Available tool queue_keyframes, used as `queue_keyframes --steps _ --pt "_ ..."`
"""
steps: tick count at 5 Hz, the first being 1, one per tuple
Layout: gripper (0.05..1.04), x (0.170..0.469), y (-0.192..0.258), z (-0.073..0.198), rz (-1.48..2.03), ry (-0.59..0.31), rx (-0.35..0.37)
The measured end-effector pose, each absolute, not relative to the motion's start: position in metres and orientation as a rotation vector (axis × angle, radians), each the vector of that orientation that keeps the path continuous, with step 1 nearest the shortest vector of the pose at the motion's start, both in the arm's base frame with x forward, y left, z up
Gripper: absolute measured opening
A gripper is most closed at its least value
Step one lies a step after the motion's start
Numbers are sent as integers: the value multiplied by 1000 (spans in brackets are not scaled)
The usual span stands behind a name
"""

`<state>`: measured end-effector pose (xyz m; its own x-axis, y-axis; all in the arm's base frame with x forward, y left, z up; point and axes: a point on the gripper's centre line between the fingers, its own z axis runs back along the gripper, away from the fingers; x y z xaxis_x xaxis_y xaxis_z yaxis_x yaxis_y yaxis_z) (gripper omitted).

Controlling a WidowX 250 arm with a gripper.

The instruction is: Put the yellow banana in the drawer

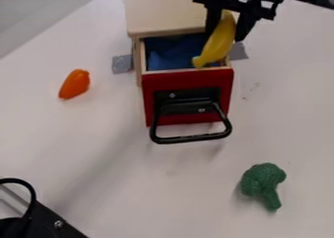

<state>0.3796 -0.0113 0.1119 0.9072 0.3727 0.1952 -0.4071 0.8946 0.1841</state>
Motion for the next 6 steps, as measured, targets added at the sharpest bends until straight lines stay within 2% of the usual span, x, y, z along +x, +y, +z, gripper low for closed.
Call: queue_keyframes --steps 2,4,6 --pt "552 379 -14 105 254 -255 303" --pt "551 352 -9 98 215 -248 322" --pt "551 332 -2 111 180 -250 302"
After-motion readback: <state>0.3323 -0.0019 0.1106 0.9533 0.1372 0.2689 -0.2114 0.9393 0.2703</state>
